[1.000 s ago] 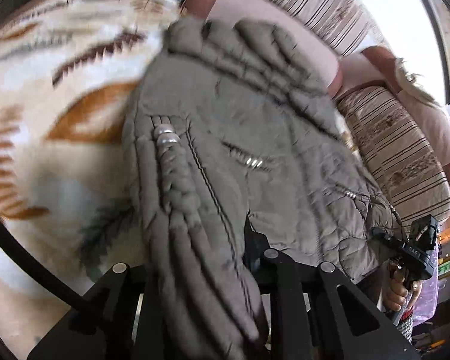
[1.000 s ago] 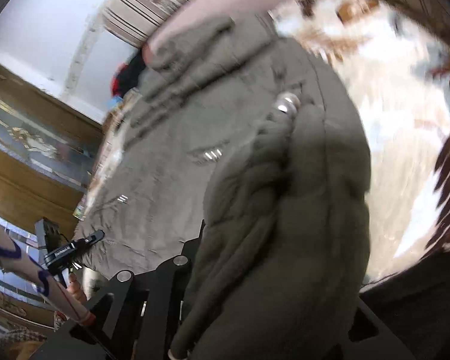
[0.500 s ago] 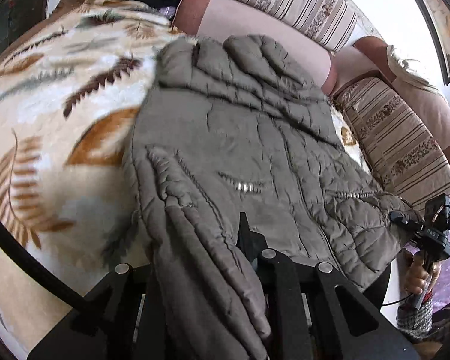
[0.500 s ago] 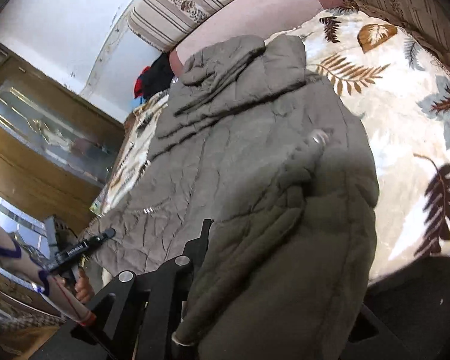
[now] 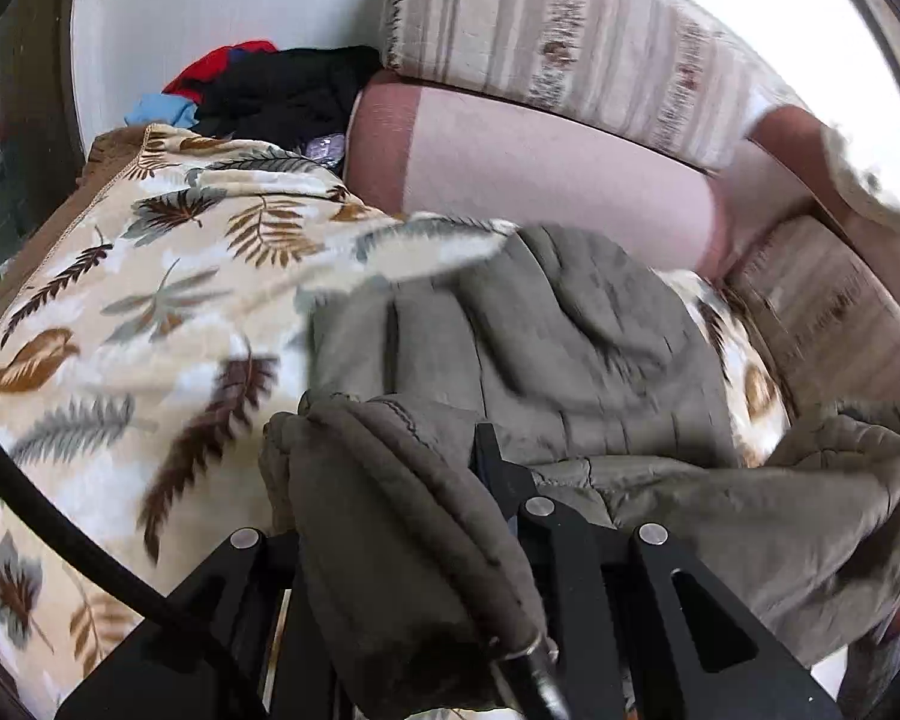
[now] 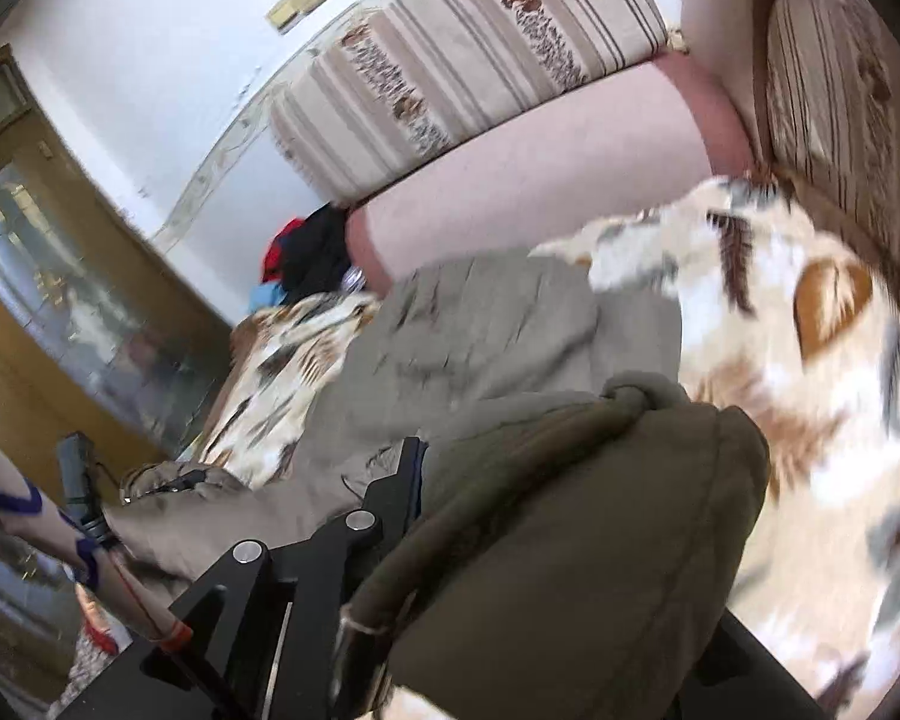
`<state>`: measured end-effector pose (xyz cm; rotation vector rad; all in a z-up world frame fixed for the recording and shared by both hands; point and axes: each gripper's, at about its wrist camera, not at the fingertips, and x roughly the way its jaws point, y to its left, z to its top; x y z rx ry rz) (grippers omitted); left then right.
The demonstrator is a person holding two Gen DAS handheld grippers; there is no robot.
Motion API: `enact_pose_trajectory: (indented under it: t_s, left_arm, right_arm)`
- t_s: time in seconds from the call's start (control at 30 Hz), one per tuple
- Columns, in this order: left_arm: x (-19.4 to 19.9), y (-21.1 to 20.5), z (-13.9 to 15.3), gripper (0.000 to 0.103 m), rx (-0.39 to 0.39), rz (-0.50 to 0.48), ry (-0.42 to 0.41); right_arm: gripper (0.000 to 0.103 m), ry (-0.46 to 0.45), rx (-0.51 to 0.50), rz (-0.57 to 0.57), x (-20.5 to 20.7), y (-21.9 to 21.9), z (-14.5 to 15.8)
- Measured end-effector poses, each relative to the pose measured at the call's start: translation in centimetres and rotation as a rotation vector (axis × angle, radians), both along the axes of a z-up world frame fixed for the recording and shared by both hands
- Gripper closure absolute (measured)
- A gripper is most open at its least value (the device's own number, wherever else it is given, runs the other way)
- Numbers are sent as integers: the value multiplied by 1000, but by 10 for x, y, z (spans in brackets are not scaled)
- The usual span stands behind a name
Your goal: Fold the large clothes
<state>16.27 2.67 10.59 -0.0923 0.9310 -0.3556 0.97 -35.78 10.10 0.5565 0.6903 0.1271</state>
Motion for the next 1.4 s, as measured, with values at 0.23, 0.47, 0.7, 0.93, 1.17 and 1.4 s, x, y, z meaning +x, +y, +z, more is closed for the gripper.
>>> enact_pose_trajectory:
  t_s: [0.23,0.47,0.7,0.93,1.17,1.4]
  left_arm:
    - [124,-40,-10,83,65,123,42]
    - [185,-68,-77,81,172,180,100]
    - [172,-25,-57,56,-139,124,140]
    - [135,10,-20,19,-411,115,113]
    - [106,-71,6,16,-70,-21,-60]
    - [143,-166,-46,16,134,-113,-25]
  right_arm:
    - [81,75,-57,-140,115,-28,-7]
    - [80,212,-117,-197,194,-48,-64]
    - [28,117,6,-190,180,-60,-54]
    - [9,-61,-74,-213,130,-45,3]
    - [9,7,-334,-109,141,11,-22]
    - [9,100,-539,-74,194,35,-77]
